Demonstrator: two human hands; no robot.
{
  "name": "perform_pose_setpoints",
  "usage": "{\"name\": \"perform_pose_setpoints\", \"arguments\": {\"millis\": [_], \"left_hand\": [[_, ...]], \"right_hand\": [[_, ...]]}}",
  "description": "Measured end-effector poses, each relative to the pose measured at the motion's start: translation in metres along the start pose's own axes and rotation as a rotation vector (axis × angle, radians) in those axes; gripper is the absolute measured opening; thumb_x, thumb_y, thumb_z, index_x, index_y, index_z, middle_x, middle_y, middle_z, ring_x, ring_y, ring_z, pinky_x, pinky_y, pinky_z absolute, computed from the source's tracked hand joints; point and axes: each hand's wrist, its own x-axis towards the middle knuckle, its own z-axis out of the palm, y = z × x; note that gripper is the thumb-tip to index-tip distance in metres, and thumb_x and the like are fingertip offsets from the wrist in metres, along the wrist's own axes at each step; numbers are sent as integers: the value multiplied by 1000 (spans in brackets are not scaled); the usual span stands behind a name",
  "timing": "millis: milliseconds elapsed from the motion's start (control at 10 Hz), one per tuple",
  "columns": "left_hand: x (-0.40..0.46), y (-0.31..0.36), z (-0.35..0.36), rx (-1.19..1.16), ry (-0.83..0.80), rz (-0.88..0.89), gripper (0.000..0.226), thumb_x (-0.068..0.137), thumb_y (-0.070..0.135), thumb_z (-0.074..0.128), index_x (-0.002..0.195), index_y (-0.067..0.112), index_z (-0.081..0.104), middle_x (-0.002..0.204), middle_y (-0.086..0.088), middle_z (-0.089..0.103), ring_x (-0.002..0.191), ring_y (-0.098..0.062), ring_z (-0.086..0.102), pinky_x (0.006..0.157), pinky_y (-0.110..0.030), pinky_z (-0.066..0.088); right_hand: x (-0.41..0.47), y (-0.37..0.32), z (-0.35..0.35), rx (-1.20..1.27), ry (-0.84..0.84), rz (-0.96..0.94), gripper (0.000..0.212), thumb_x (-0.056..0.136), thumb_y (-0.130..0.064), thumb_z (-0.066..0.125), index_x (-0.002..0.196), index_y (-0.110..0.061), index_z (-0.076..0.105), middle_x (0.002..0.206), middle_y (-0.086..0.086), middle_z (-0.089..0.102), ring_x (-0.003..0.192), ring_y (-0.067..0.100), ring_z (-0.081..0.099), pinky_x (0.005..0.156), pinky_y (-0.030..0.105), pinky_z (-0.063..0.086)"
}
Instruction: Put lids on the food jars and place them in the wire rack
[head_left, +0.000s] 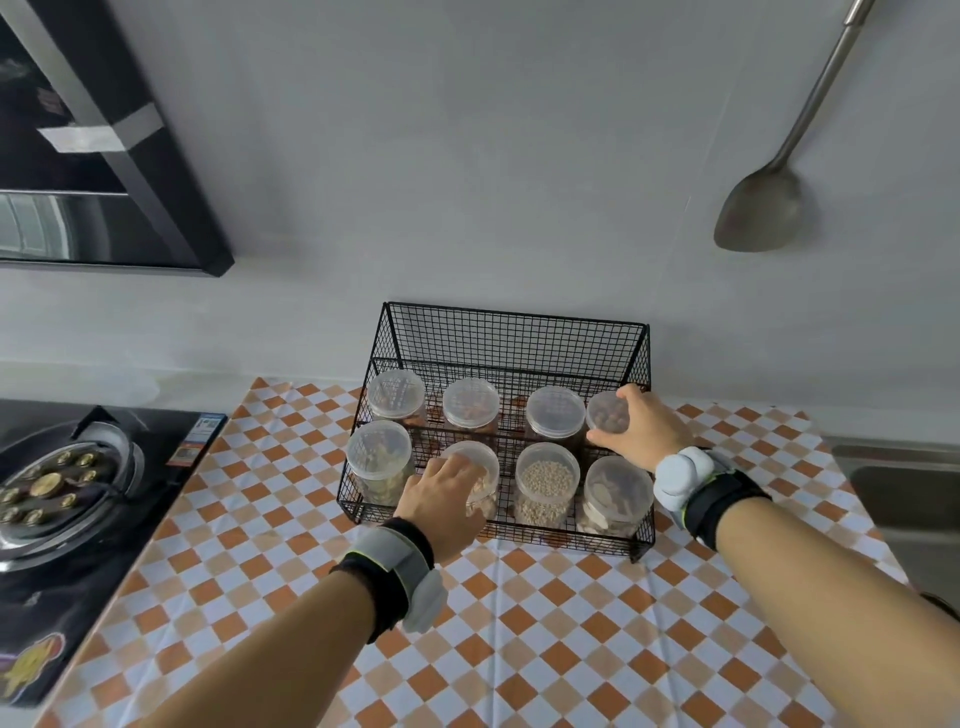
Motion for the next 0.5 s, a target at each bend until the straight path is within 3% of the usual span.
{"name": "perform_pose_setpoints", "arguments": {"millis": [200, 400, 500], "left_hand": [[-2, -1, 0, 16, -42, 20, 62, 94, 37, 59, 152, 25, 38, 157, 3, 32, 144, -24, 32, 115, -50, 35], [-7, -8, -3, 57, -74, 89, 69, 93, 42, 60, 154, 27, 32, 160, 2, 30, 149, -24, 27, 119, -51, 27], [-9, -16, -10, 96, -39, 102, 70, 93, 46, 59, 154, 27, 32, 161, 0, 31, 150, -26, 24, 123, -53, 20]], "right_hand": [[-16, -6, 3, 18, 42, 21, 84, 82, -60, 75, 145, -17, 39, 143, 9, 49, 115, 30, 61, 85, 39, 54], [-35, -16, -4, 28, 34, 49, 77, 89, -51, 73, 148, -14, 38, 142, 13, 50, 119, 32, 59, 83, 31, 44], [-48, -32, -14, 63, -5, 79, 72, 94, -49, 67, 148, -13, 37, 144, 15, 51, 122, 33, 58, 89, 33, 45]]}}
